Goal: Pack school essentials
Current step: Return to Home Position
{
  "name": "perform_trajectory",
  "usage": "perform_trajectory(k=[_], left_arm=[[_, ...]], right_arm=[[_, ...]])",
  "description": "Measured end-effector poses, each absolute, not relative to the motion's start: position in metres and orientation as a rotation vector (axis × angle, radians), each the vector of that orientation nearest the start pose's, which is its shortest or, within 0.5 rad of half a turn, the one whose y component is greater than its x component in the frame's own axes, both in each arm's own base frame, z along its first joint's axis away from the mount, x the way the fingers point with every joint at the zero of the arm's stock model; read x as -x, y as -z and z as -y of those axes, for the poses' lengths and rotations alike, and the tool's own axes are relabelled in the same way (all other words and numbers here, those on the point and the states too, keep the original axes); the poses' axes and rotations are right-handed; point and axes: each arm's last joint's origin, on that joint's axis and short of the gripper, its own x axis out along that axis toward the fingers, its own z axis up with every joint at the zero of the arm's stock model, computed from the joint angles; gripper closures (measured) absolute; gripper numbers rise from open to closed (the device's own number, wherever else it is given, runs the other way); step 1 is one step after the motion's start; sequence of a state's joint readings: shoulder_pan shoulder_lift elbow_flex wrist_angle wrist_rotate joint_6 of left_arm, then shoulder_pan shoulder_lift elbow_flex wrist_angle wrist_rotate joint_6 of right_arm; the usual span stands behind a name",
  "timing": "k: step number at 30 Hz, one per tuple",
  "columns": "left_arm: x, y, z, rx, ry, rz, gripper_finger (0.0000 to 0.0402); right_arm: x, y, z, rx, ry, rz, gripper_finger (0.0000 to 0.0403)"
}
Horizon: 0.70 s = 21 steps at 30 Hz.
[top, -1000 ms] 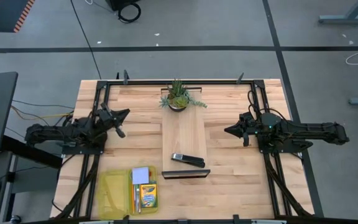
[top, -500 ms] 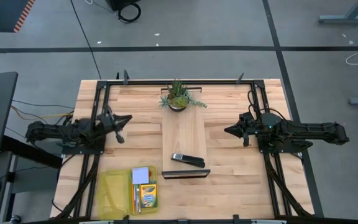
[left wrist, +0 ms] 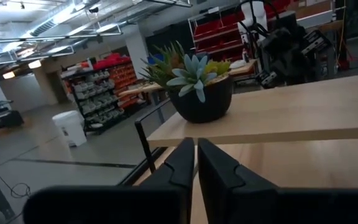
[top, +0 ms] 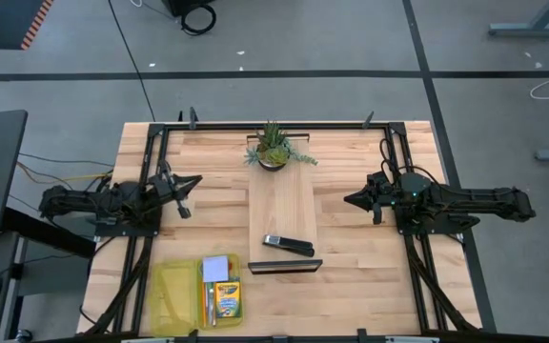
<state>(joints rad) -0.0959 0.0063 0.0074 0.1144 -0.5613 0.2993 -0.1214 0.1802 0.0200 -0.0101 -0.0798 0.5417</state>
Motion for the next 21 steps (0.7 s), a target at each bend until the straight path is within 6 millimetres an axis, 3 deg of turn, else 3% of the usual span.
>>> perform_trajectory(k=[11,21], left_arm=[[-0.0935,-0.1768,-0.0066,-0.253,-0.482,0.048,0.0373],[-0.0935,-0.1769,-0.0066,-0.252,-0.483,0.049,0.0368]], right_arm=[[-0.1068,-0.1538,0.0107,-0.554,0.088,-0.163,0.0397],[-0.1070,-0.1526,0.0126,-0.191,0.122,-0.182,0.0397]])
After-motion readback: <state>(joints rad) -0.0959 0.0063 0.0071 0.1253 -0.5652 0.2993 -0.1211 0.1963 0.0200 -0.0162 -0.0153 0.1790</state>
